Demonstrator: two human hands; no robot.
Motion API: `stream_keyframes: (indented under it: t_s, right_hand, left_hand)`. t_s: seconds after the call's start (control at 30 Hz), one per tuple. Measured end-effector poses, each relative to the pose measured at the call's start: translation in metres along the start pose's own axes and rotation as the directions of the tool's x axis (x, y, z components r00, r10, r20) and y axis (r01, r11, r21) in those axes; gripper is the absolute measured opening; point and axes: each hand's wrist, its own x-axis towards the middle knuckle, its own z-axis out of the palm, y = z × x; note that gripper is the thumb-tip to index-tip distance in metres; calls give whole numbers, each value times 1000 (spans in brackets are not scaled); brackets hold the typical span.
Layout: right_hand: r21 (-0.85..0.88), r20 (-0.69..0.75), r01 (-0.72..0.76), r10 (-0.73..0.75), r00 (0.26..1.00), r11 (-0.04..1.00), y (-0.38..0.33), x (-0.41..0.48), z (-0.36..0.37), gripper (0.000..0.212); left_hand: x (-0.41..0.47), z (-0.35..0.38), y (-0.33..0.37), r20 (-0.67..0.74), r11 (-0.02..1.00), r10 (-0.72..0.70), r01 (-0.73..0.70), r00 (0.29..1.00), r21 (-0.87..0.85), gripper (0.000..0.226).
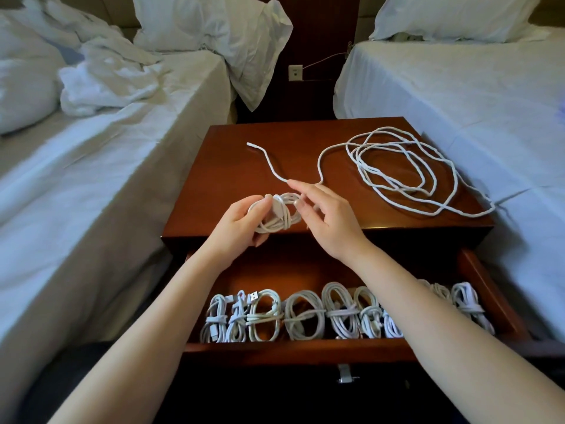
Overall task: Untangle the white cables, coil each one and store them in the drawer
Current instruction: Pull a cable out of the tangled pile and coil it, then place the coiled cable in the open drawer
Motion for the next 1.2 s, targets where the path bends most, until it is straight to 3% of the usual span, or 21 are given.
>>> stream_keyframes:
  t_s: [0.3, 0.4, 0.57, 0.67, 0.8, 0.9, 1.2]
  right_hand:
    - [53, 91, 42, -46, 995, 998, -10, -18, 17, 18]
    - [65, 149, 5, -15, 989, 998, -12, -25, 21, 20]
    - [13, 225, -134, 127, 966, 991, -15, -31, 38, 15]
    - [-96, 291, -221, 240, 926, 970, -15, -31, 52, 18]
    - [-212, 369, -271, 334, 867, 939, -19, -26, 68, 24]
    - [-243, 445, -276, 360, 820, 930, -23, -24, 82, 27]
    - [-314, 616, -148, 320, 719, 938, -33, -15, 90, 30]
  left_hand:
    - [-22, -7, -9, -48, 996, -43, 46, 998, 71, 49]
    - [-29, -12, -14, -69, 987, -46, 56, 997, 153, 50]
    - [-40, -35, -30, -71, 910, -210, 222, 975, 350, 35]
    - [-49, -48, -42, -169, 753, -184, 250, 968, 609, 27]
    - [-53, -54, -48, -340, 646, -96, 318, 936, 694, 25]
    - [-55, -57, -48, -447, 616, -34, 371, 894, 695, 23]
    - [-54, -56, -53, -438, 586, 1, 354, 899, 729, 23]
